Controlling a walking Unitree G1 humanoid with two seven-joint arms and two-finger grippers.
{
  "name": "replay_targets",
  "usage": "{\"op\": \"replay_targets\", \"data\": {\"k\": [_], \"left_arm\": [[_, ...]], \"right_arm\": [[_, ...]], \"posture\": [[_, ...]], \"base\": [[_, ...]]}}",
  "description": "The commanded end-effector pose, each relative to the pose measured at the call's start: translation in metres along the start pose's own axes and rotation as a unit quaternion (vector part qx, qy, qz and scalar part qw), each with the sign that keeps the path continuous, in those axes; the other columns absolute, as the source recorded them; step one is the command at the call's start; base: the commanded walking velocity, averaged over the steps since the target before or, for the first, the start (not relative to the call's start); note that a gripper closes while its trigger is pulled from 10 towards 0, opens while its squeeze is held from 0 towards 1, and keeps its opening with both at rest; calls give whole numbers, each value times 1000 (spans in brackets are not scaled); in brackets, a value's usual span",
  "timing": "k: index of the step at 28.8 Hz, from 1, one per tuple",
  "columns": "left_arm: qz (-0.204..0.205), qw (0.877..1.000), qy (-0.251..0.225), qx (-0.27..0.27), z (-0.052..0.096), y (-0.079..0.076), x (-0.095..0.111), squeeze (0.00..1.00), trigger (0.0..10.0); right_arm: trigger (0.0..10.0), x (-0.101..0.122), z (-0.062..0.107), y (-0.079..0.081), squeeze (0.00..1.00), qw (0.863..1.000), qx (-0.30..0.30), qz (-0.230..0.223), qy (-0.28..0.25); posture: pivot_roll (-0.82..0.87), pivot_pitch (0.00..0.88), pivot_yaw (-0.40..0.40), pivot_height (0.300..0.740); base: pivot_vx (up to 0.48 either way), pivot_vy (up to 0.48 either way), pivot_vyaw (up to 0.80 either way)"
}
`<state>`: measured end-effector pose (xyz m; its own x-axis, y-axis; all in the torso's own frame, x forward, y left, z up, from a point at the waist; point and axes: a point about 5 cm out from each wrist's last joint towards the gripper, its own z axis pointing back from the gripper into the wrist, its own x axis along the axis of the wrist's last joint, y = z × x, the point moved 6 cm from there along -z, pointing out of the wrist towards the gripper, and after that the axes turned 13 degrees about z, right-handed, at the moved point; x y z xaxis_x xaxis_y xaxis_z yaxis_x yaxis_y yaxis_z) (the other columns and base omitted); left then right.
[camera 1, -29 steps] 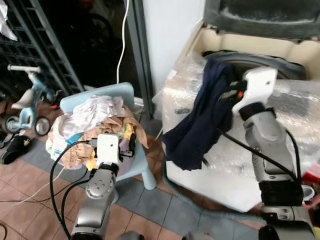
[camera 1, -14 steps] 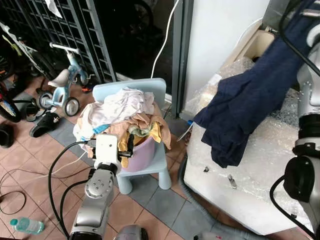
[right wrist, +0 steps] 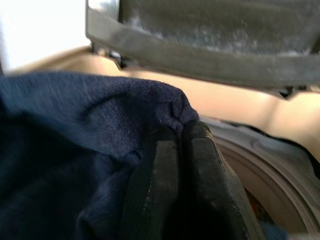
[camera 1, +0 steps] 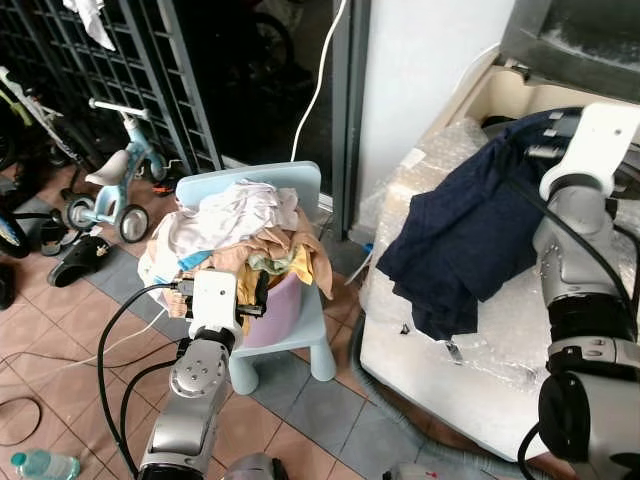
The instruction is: Clothes washing
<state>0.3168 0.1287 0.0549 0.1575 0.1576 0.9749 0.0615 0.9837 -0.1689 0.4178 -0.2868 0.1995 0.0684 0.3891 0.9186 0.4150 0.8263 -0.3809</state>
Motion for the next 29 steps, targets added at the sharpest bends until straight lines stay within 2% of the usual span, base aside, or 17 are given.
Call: {"op": "replay_targets", "data": {"k": [1,3,7,14,16,22,29], "left_arm": [[-8,1000,3,-6,-2,-3,-1,0,10000],[-10,1000,2,-6,-1,-3,-1,0,10000],[-11,1000,2,-4,-1,-1,0,0,10000],[18,1000,-10,0,-1,3,7,0,10000],[18,1000,-12,-5,-1,1,8,0,10000],[18,1000,-11,-9,-1,0,8,0,10000],[26,1000,-11,-9,0,0,7,0,10000]], "right_arm": [[10000,5,0,1,0,1000,4,-1,0],[10000,2,0,2,0,1000,6,-1,4],[10000,1,0,7,0,1000,16,-18,6],[10000,0,6,16,0,999,33,-26,5],[10000,5,7,16,0,999,32,-32,-10],[10000,7,5,13,0,999,29,-34,-10],[10000,10,0,4,0,999,15,-39,-9]], "posture": [[-77,0,55,740],[-76,0,56,740],[-70,0,49,740],[-71,0,46,740],[-74,0,47,740],[-77,0,47,740],[-70,0,43,740]], "base": [[0,0,-731],[0,0,-738],[0,0,0],[0,0,-59],[296,0,-525],[303,0,-460],[409,0,0]]}}
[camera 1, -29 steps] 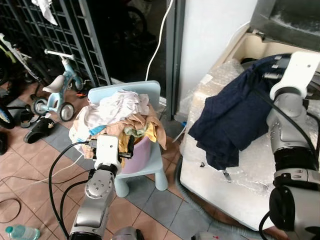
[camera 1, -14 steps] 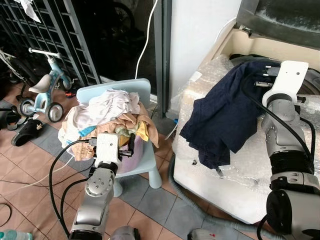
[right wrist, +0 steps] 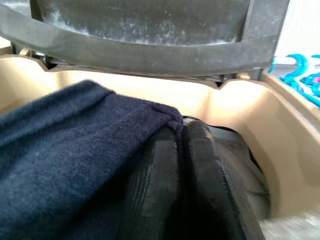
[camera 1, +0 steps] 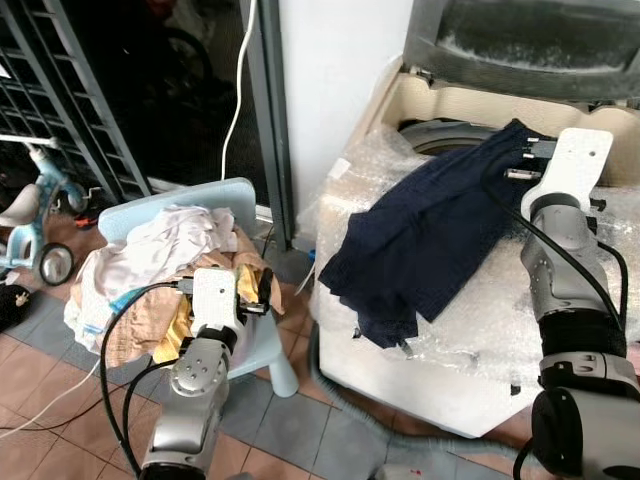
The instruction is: Clothes washing
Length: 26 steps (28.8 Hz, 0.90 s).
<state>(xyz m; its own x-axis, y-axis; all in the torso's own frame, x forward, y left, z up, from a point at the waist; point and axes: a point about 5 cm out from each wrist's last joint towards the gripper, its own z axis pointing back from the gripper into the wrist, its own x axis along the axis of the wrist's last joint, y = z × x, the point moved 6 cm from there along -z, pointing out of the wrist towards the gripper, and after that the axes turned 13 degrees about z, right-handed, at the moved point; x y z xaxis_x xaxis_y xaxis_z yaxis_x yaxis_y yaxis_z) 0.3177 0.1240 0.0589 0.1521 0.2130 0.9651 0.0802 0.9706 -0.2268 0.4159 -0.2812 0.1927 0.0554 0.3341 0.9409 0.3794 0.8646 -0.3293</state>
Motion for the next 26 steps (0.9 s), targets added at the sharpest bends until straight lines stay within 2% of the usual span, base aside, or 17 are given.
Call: {"op": "replay_targets", "data": {"k": [1,4,6,12,14,15,17,19,22,23,26], "left_arm": [[-1,1000,-6,5,1,5,4,0,10000],[-2,1000,-4,7,1,6,3,0,10000],[-4,1000,-5,5,0,6,4,0,10000],[-3,1000,-4,5,0,5,4,0,10000],[-1,1000,-3,7,0,5,3,0,10000],[-1,1000,-3,7,0,5,3,0,10000],[1,1000,1,12,2,6,0,0,10000],[2,1000,2,14,2,6,-1,0,10000],[3,1000,2,15,3,6,-2,0,10000],[5,1000,3,17,4,6,-2,0,10000],[5,1000,3,18,4,6,-3,0,10000]], "right_arm": [[10000,16,-6,-4,0,1000,-10,-9,-17],[10000,27,-13,-12,0,999,-18,-13,-29],[10000,51,-24,-20,0,998,-23,-17,-54],[10000,92,-37,-32,0,995,-26,-19,-92],[10000,123,-44,-46,0,992,-43,-16,-120],[10000,123,-44,-46,0,992,-43,-16,-120],[10000,145,-46,-71,0,987,-91,-9,-135],[10000,147,-46,-82,0,985,-112,-12,-134],[10000,138,-47,-81,0,986,-110,-17,-126],[10000,113,-47,-56,1000,992,-64,-11,-104],[10000,91,-45,-36,1000,996,-30,-1,-85]], "posture": [[-70,0,43,740],[-71,0,46,740],[-70,0,46,740],[-65,0,35,740],[-62,0,28,740],[-62,0,28,740],[-57,0,20,740],[-52,0,13,740],[-50,0,10,740],[-49,0,10,740],[-52,0,17,740]], "base": [[480,0,0],[326,0,0],[244,0,0],[243,0,0],[247,0,0],[247,0,0],[0,0,0],[0,0,0],[0,0,0],[0,0,0],[0,0,0]]}}
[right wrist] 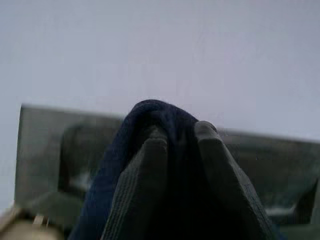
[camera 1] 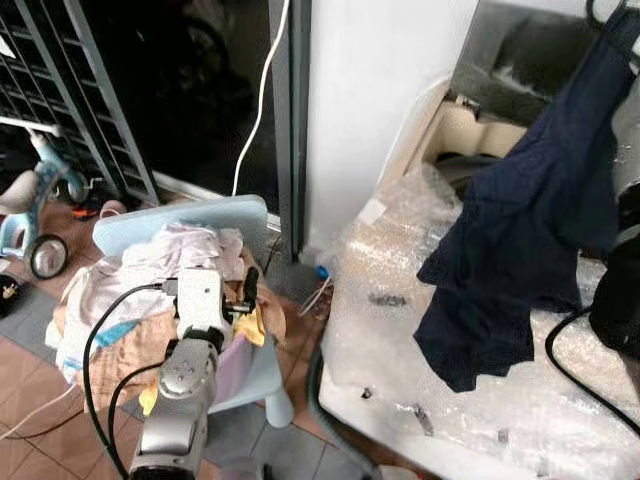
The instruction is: Clothes washing
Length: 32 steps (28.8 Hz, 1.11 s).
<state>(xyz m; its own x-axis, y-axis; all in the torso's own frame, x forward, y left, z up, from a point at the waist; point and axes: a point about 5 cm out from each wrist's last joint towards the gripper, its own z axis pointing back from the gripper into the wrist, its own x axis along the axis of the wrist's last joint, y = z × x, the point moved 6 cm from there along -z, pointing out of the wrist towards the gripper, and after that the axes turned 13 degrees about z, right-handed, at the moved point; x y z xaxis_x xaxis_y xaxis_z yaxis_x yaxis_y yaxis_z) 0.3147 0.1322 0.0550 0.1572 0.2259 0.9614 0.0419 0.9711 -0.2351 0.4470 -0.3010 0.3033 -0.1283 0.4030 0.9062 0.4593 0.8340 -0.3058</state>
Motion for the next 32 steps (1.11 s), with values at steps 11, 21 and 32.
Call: {"op": "replay_targets", "data": {"k": [11,21,32], "left_arm": [[-11,1000,15,-8,-3,-3,-5,0,10000],[-15,1000,16,-9,-4,-1,-4,0,10000],[-11,999,21,-33,-9,-6,-2,0,10000]], "right_arm": [[10000,-75,68,76,1000,981,184,-31,56],[10000,-28,147,107,871,910,398,-95,-74],[10000,-72,172,63,0,853,522,27,-22]], "posture": [[-75,0,33,740],[-79,0,39,740],[-94,0,58,740]], "base": [[0,0,0],[0,0,0],[0,0,0]]}}
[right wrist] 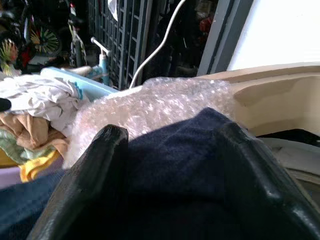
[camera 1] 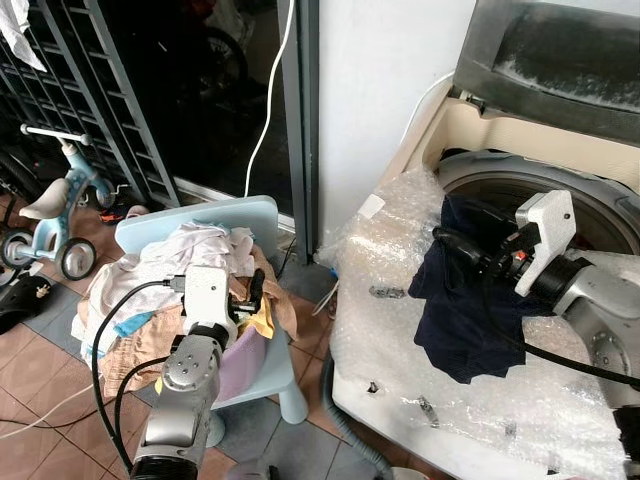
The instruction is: Clothes washing
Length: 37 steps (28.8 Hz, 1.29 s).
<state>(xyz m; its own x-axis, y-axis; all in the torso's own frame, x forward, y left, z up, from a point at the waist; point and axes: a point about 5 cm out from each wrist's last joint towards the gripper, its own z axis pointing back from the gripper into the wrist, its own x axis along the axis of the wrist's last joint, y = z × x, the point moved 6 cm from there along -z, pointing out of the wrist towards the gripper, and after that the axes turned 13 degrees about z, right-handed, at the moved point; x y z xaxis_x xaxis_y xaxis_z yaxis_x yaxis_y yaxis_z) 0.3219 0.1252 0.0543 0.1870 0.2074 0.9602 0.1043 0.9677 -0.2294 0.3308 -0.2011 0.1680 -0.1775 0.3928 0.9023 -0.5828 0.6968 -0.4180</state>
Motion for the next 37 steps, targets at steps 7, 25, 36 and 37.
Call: {"op": "replay_targets", "data": {"k": [7,25,36,37], "left_arm": [[-13,1000,15,-10,7,6,-1,0,10000],[-23,999,25,-33,2,6,7,0,10000],[-5,1000,19,-17,2,4,13,0,10000],[-3,1000,16,-17,1,3,15,0,10000]], "right_arm": [[0,-39,3,25,0,993,45,60,94],[0,-52,-39,-11,0,978,-179,3,111],[0,-16,-44,-81,0,921,-380,-38,78],[0,-5,-42,-90,0,912,-404,-25,64]], "posture": [[-74,0,67,740],[-43,0,59,740],[-68,0,30,740],[-71,0,22,740]], "base": [[0,0,0],[0,0,0],[0,0,0],[0,0,0]]}}
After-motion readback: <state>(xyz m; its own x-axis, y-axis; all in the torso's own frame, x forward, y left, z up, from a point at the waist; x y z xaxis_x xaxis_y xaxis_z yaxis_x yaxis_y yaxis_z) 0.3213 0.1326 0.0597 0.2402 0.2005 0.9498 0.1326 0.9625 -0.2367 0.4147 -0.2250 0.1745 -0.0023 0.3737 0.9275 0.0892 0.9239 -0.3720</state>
